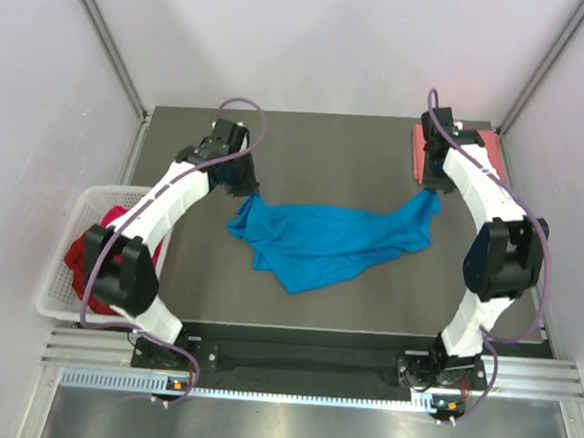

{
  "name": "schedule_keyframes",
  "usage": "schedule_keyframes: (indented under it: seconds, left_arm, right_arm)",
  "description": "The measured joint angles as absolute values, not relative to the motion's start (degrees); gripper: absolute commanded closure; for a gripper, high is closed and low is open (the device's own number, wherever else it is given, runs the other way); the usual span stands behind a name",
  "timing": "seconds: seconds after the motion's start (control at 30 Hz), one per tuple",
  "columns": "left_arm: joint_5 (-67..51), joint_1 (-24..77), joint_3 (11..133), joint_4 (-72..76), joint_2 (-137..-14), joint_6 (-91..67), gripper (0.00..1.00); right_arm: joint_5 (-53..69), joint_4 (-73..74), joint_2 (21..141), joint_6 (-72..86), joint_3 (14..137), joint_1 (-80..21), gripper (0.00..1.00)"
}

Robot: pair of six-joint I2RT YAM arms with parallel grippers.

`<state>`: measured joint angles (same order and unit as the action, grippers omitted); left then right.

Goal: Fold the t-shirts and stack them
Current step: Move the tshirt to the center of the board, then flatten the tshirt out

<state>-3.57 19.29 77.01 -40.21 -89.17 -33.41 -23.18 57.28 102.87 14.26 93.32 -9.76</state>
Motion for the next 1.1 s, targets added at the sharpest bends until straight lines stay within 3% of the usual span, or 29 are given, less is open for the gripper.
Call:
schedule_keyframes:
  seconds: [0.03, 0.07, 0.13, 0.23, 0.4, 0.47, 0.63, 0.7, 0.77, 0.87, 1.03, 1.1]
  left_arm:
    - [-3.33, 19.29, 78.91, -40.23, -90.76, -33.06, 0.87]
    - [-3.07, 19.29, 80.99, -40.14, -92.40, -32.53, 0.72]
    - [-1.93, 19.29, 85.78, -40.73, -95.59, -31.62, 0.51]
    - [0.60, 19.27, 90.76, -42.46, -98.45, -30.83, 0.44]
    - [1.67, 17.91, 87.24, -44.34, -96.07, -29.80, 0.45]
    - [0.78, 16.34, 82.76, -44.84, -92.82, -29.91, 0.47]
    - [-0.38, 11.77, 74.52, -46.41, -82.19, -31.59, 0.55]
    - [-0.36, 11.31, 73.12, -46.54, -77.56, -32.36, 0.59]
    - [-0.01, 11.38, 72.01, -46.28, -73.30, -33.10, 0.59]
    - [1.30, 11.51, 70.70, -46.48, -68.01, -34.24, 0.60]
    - [3.20, 11.51, 69.52, -47.13, -63.00, -36.25, 0.60]
    - [3.77, 11.51, 68.73, -47.62, -61.10, -36.71, 0.59]
  right_arm:
    - [-23.75, 56.95, 104.05, 13.69, 95.07, -9.54, 0.49]
    - [-24.27, 56.84, 104.99, 13.08, 96.64, -9.54, 0.41]
    - [-25.56, 56.84, 105.62, 11.55, 98.15, -9.85, 0.32]
    - [-26.52, 57.54, 104.97, 10.09, 98.67, -12.67, 0.29]
    - [-20.99, 55.99, 99.98, 9.63, 96.31, -24.38, 0.35]
    - [-14.24, 52.56, 96.44, 10.76, 93.36, -30.74, 0.47]
    - [-0.10, 41.32, 93.93, 15.62, 87.39, -45.36, 0.57]
    - [3.60, 37.32, 96.77, 17.34, 87.33, -49.50, 0.57]
    - [6.39, 33.91, 100.36, 19.29, 87.37, -52.31, 0.44]
    - [9.37, 29.74, 105.54, 22.28, 87.07, -55.00, 0.41]
    - [11.18, 26.72, 110.28, 27.75, 86.21, -56.82, 0.63]
    - [10.28, 26.39, 111.35, 30.22, 86.26, -57.25, 0.62]
